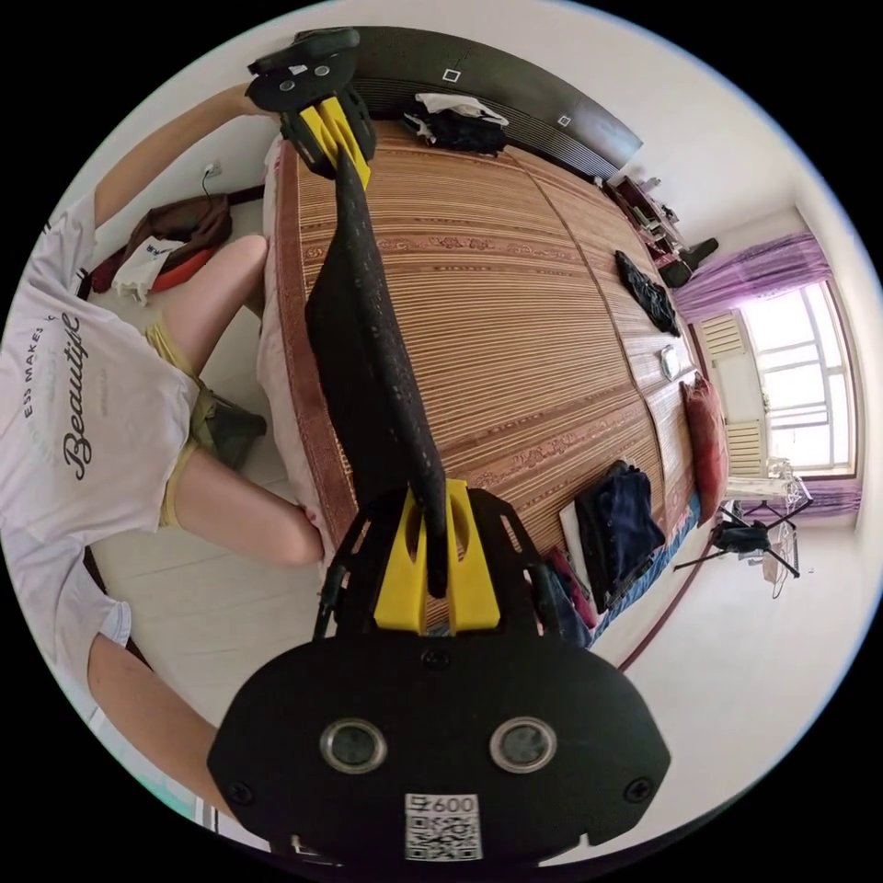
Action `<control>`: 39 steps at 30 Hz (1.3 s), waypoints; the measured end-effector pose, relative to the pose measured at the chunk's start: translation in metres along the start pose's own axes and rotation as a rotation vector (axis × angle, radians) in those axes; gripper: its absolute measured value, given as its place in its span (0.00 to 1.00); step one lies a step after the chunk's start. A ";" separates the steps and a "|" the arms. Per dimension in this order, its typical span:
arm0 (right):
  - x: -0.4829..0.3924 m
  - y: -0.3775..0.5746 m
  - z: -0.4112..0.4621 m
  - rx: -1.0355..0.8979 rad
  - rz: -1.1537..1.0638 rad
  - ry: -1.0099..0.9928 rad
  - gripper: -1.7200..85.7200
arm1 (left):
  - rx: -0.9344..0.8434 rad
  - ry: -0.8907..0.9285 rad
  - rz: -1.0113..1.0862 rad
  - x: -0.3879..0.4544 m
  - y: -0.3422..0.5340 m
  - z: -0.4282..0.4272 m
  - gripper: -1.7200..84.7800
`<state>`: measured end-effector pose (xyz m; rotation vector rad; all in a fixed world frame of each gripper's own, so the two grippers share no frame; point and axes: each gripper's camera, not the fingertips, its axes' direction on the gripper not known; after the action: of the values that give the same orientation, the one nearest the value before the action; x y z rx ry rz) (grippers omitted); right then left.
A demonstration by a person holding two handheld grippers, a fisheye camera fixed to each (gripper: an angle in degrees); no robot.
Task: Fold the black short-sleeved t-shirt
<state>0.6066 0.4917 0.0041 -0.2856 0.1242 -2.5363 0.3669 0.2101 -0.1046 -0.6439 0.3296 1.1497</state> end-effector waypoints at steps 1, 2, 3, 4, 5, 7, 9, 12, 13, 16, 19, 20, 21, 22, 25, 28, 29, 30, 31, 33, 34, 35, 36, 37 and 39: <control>-0.002 0.004 -0.004 0.001 0.012 -0.003 0.01 | 0.000 0.016 0.006 0.001 -0.008 -0.006 0.03; -0.003 0.009 -0.008 0.010 0.028 0.002 0.01 | 0.000 0.022 0.007 0.002 -0.012 -0.008 0.03; -0.003 0.012 -0.010 0.015 0.037 0.007 0.01 | 0.003 0.028 0.005 0.003 -0.020 -0.013 0.04; -0.004 0.017 -0.012 0.023 0.057 0.015 0.01 | 0.014 0.027 0.001 0.004 -0.028 -0.019 0.04; -0.004 0.021 -0.014 0.030 0.079 0.027 0.01 | 0.022 0.025 0.000 0.004 -0.031 -0.022 0.04; -0.007 0.025 -0.015 0.045 0.109 0.056 0.01 | 0.048 0.014 0.013 0.004 -0.045 -0.032 0.04; -0.012 0.027 -0.011 0.070 0.116 0.094 0.01 | 0.067 -0.020 -0.015 -0.002 -0.055 -0.039 0.03; -0.008 0.023 0.003 0.068 0.110 0.135 0.01 | 0.109 -0.067 0.017 -0.012 -0.071 -0.041 0.04; 0.001 0.016 0.004 0.063 0.104 0.140 0.01 | 0.099 -0.066 0.051 -0.019 -0.078 -0.036 0.04; 0.024 -0.016 -0.005 0.064 0.085 0.090 0.01 | 0.007 -0.060 0.182 -0.030 -0.088 -0.026 0.04; 0.035 -0.055 -0.014 0.020 0.012 0.121 0.01 | -0.011 -0.028 0.207 -0.064 -0.085 -0.038 0.04; 0.043 -0.066 -0.024 0.006 0.021 0.126 0.01 | -0.008 0.000 0.196 -0.072 -0.085 -0.043 0.04; 0.050 -0.070 -0.030 -0.002 0.046 0.115 0.01 | -0.002 0.059 0.159 -0.090 -0.087 -0.055 0.04; 0.068 -0.076 -0.043 -0.017 0.115 0.074 0.01 | 0.001 0.088 0.141 -0.099 -0.088 -0.062 0.04; 0.107 -0.069 -0.097 0.028 0.227 -0.038 0.01 | -0.056 0.216 0.127 -0.139 -0.110 -0.113 0.04; 0.128 -0.047 -0.178 0.041 0.236 -0.034 0.01 | -0.050 0.234 0.156 -0.163 -0.140 -0.185 0.04; 0.139 -0.034 -0.216 0.046 0.242 -0.044 0.01 | -0.047 0.238 0.163 -0.168 -0.147 -0.202 0.04; 0.145 -0.027 -0.237 0.048 0.247 -0.054 0.01 | -0.046 0.252 0.175 -0.177 -0.164 -0.238 0.04; 0.160 -0.010 -0.281 0.053 0.264 -0.069 0.01 | -0.038 0.262 0.159 -0.187 -0.181 -0.274 0.04; 0.181 0.018 -0.348 0.061 0.272 -0.083 0.01 | -0.013 0.274 0.136 -0.199 -0.208 -0.333 0.04; 0.192 0.039 -0.388 0.076 0.286 -0.079 0.01 | 0.025 0.253 0.120 -0.200 -0.225 -0.370 0.03; 0.204 0.062 -0.422 0.100 0.333 -0.072 0.01 | 0.049 0.237 0.104 -0.198 -0.232 -0.387 0.03; 0.208 0.074 -0.436 0.104 0.351 -0.075 0.01 | 0.097 0.217 0.038 -0.195 -0.246 -0.416 0.03; 0.214 0.095 -0.459 0.100 0.379 -0.080 0.01 | 0.140 0.237 -0.041 -0.191 -0.258 -0.441 0.03; 0.221 0.121 -0.490 0.080 0.356 -0.082 0.01 | 0.192 0.302 -0.134 -0.185 -0.274 -0.472 0.03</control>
<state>0.3802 0.2814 -0.4515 -0.3054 0.0369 -2.1676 0.5846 -0.2920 -0.2864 -0.6601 0.6369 0.8799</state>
